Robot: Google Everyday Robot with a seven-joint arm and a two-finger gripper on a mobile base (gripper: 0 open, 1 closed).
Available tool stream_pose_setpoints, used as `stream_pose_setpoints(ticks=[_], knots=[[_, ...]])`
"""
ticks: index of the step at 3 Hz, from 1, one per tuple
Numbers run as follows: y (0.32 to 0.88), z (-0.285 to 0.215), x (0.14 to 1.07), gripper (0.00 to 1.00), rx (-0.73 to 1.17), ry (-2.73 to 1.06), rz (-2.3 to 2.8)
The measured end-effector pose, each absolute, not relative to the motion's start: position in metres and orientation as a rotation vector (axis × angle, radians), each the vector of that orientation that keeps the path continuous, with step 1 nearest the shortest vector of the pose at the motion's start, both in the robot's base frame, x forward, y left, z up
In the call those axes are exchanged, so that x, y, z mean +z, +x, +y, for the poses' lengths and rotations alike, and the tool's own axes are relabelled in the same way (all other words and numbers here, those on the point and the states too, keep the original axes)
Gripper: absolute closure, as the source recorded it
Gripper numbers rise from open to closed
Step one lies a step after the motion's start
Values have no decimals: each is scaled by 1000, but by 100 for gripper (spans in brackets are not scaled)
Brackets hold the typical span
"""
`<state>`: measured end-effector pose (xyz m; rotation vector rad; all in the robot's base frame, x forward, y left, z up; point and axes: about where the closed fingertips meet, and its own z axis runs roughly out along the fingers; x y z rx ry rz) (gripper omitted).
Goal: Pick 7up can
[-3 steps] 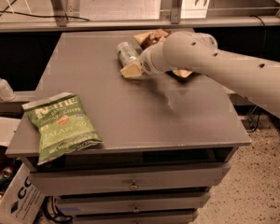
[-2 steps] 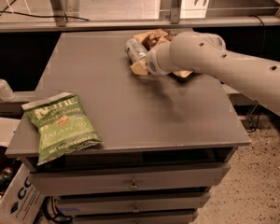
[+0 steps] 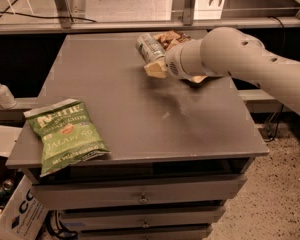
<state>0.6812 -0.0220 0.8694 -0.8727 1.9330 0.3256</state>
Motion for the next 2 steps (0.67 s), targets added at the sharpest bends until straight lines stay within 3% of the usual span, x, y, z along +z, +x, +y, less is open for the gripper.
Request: stream_pose_setpoints(ticks=[2], knots=[[609,-16,894,100,609,-995,1909]])
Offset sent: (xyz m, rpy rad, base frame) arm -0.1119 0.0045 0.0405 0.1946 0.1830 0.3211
